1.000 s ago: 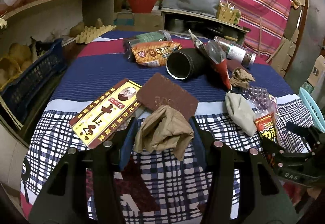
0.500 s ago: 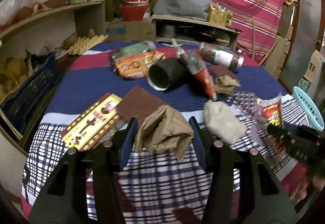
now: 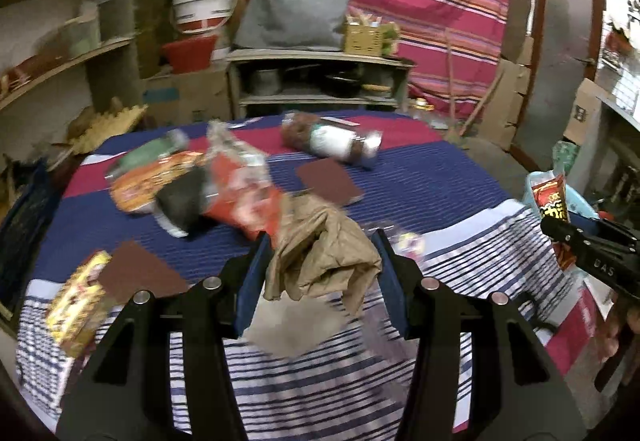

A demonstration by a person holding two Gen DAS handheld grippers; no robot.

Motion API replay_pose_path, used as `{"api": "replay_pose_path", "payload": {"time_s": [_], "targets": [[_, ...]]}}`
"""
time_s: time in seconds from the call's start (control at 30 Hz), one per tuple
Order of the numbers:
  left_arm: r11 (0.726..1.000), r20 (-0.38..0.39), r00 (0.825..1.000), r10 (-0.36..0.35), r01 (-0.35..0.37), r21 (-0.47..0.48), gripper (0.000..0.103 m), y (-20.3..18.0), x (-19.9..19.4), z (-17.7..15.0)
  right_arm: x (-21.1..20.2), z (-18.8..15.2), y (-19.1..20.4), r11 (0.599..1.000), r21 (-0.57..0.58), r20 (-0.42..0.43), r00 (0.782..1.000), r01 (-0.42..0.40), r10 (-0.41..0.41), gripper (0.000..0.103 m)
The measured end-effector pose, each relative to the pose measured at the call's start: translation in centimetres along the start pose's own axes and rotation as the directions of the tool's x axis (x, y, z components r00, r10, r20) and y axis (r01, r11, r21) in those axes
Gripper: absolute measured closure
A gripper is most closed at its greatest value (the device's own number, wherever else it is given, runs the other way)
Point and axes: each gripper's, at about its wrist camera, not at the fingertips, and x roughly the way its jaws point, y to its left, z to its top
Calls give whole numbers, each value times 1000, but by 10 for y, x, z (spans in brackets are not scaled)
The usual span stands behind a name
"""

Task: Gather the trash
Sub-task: 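Carry both items to the basket and release them inside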

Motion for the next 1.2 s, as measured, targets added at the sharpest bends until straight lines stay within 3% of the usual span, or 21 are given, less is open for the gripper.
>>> {"api": "replay_pose_path", "payload": {"time_s": [0.33, 0.63, 0.77, 0.97, 1.2], "targets": [[989, -17, 991, -130, 131, 72, 52, -99, 36, 19, -15, 2, -91, 992, 7, 37, 991, 128, -128, 68], [949, -8, 964, -267, 265, 170, 52, -208, 53, 39, -19, -3, -177, 975, 131, 19, 983, 181, -185, 68], [924, -6, 951, -308, 300, 235, 52, -257, 63, 45, -18, -5, -197, 969, 142, 12, 979, 200, -204, 68], [903, -64, 932, -358, 363, 232, 52, -298, 89, 49, -15, -9, -220, 962, 171, 1, 976, 213, -216, 68], [888, -101, 930, -353, 367, 276, 50, -326, 110, 44, -9, -15, -237, 954, 216, -12, 977, 210, -212, 68]]}}
